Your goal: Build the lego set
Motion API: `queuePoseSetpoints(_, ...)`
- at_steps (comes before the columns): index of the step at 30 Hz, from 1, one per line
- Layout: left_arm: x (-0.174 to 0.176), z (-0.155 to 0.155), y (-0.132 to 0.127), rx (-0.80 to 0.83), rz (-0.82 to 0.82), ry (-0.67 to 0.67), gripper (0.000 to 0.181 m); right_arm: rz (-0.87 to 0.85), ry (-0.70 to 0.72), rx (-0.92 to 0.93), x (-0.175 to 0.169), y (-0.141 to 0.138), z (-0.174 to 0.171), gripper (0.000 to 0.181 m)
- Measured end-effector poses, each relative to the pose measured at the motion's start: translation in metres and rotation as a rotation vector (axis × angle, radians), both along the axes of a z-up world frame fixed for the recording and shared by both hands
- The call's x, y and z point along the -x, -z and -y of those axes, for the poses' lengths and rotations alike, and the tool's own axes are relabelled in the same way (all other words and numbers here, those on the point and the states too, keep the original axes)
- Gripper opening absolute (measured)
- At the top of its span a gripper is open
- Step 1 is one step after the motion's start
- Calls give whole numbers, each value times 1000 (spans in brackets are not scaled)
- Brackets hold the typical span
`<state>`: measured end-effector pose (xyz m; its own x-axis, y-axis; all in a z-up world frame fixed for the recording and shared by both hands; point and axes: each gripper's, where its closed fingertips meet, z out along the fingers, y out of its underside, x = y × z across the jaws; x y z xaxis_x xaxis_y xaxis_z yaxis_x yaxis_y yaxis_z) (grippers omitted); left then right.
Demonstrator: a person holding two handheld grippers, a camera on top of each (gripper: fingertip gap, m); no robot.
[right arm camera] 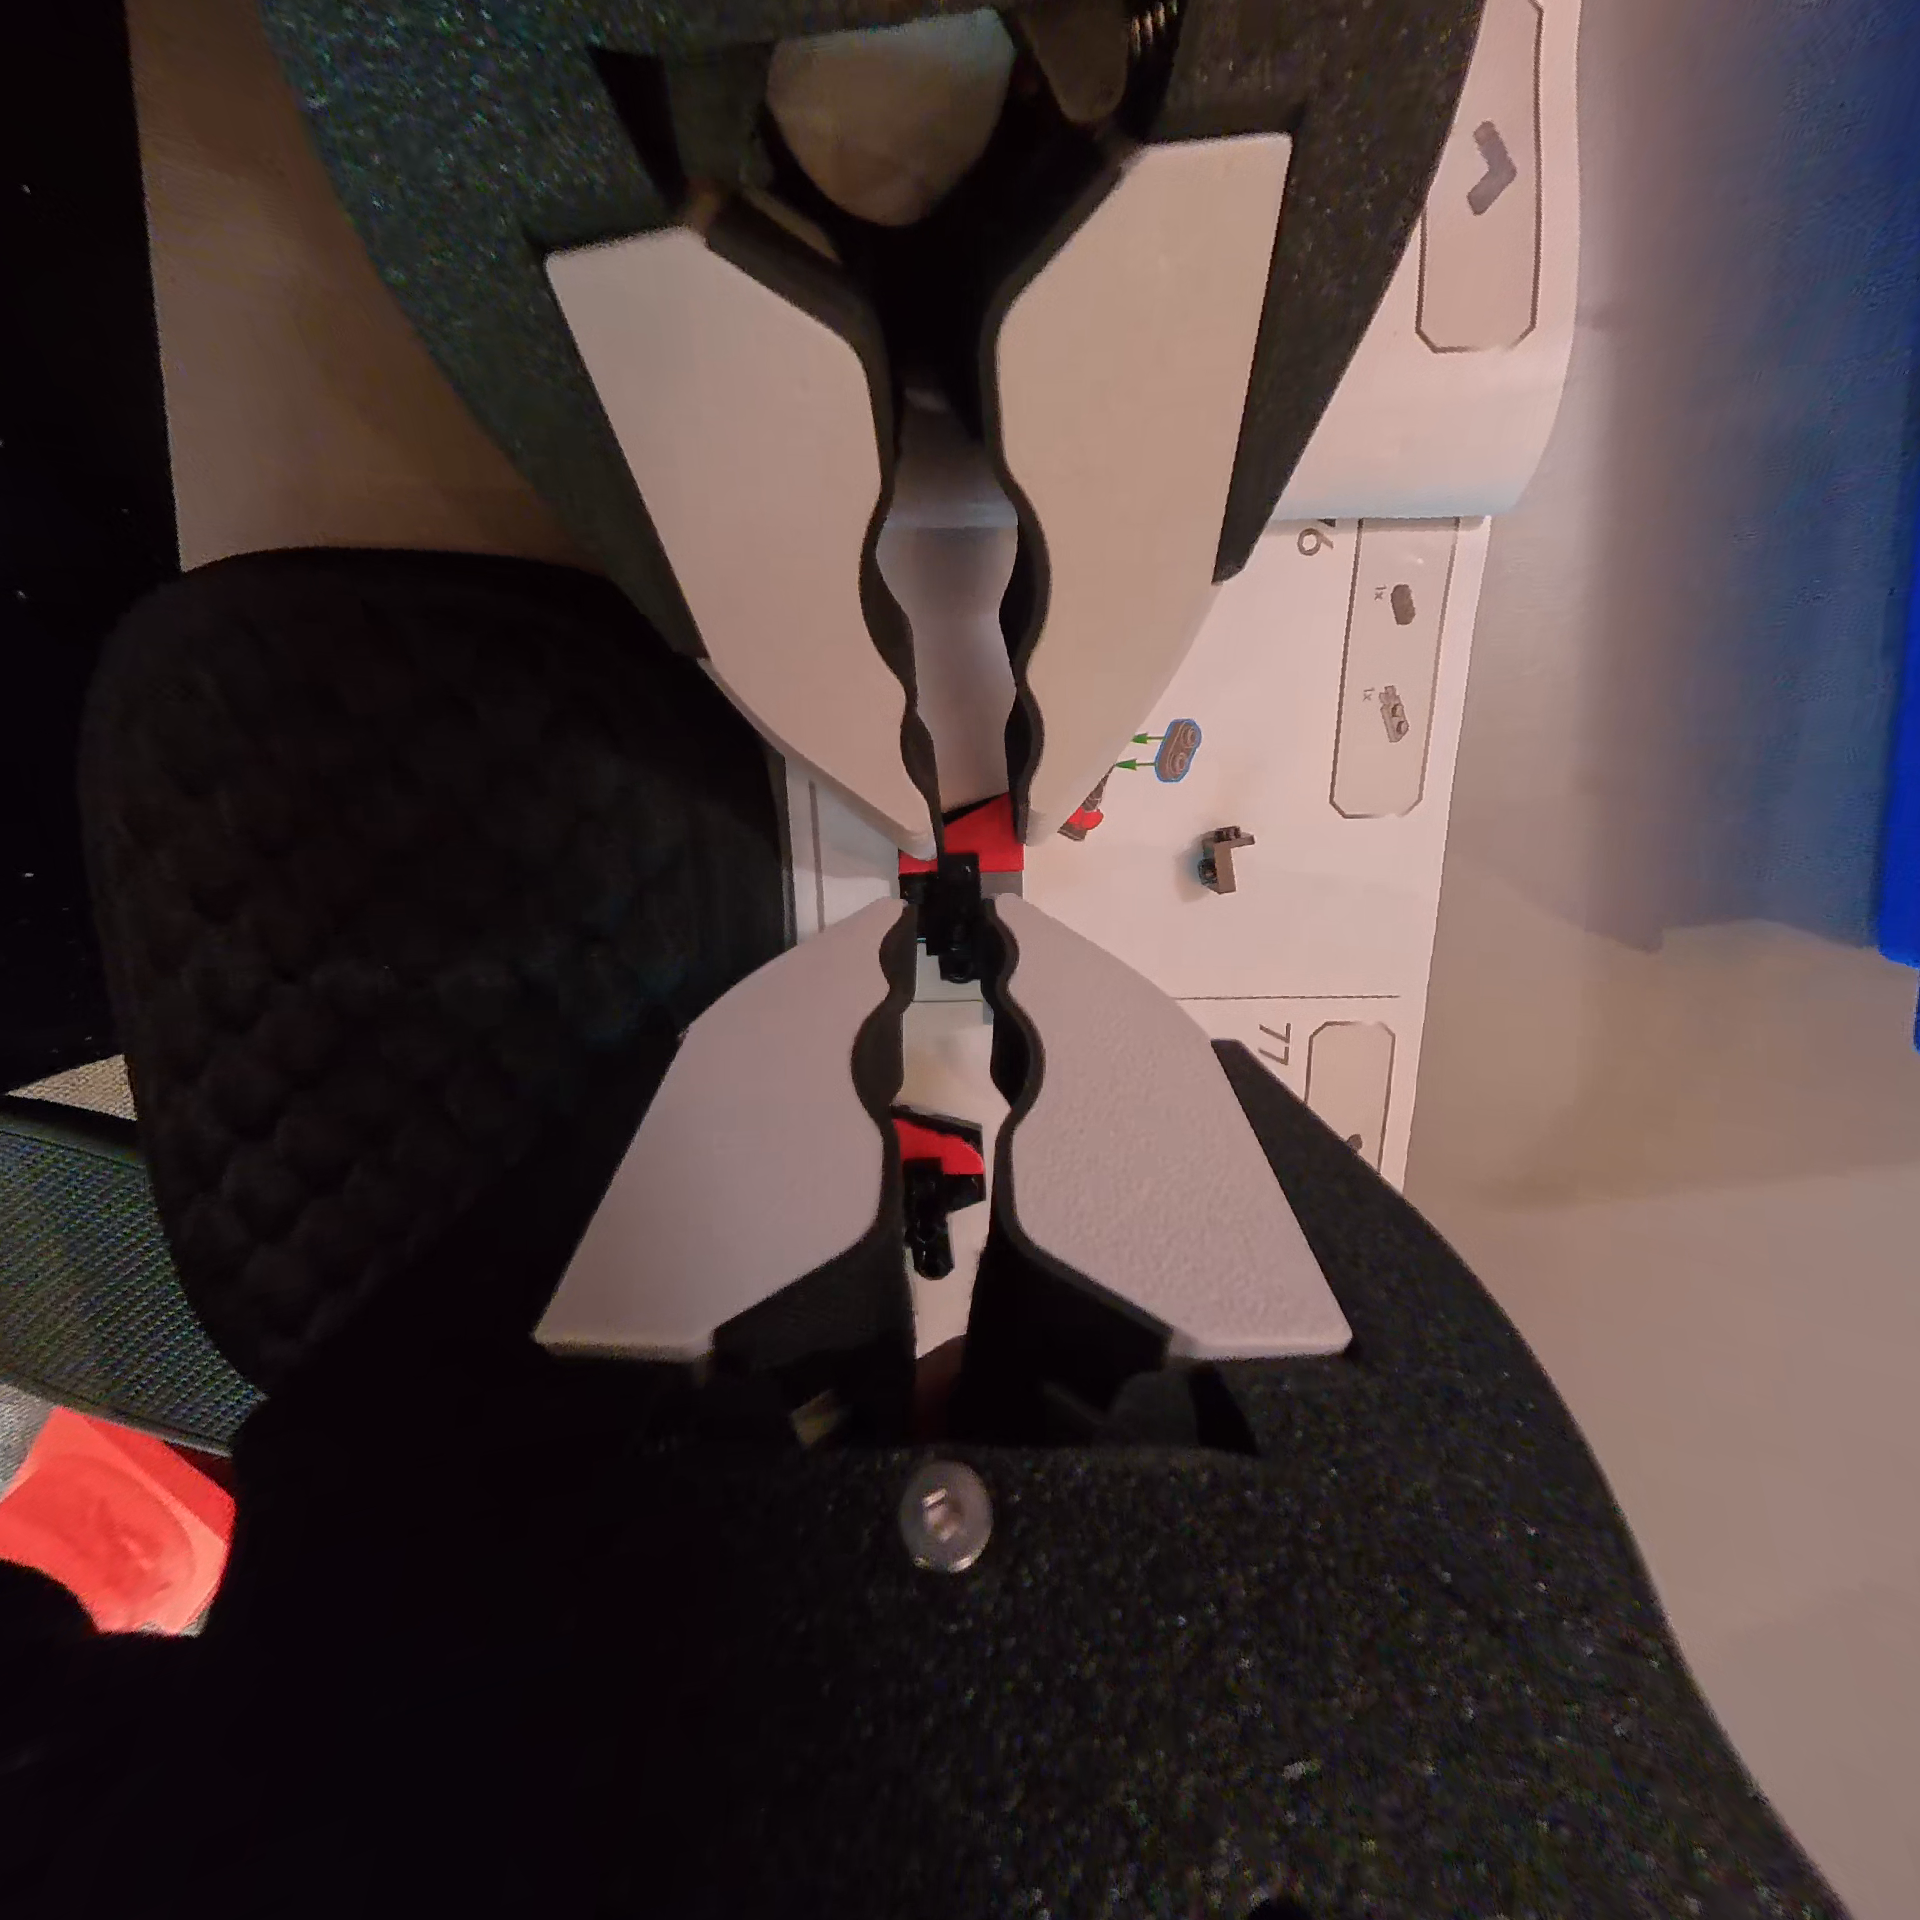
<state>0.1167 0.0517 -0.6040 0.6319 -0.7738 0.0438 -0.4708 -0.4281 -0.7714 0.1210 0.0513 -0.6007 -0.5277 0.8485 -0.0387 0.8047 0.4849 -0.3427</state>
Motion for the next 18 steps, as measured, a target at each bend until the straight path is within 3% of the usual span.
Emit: queuePoseSetpoints(18, 0, -1, 0, -1, 1, -1, 9, -57, 13, -51, 3, 3, 3, 12)
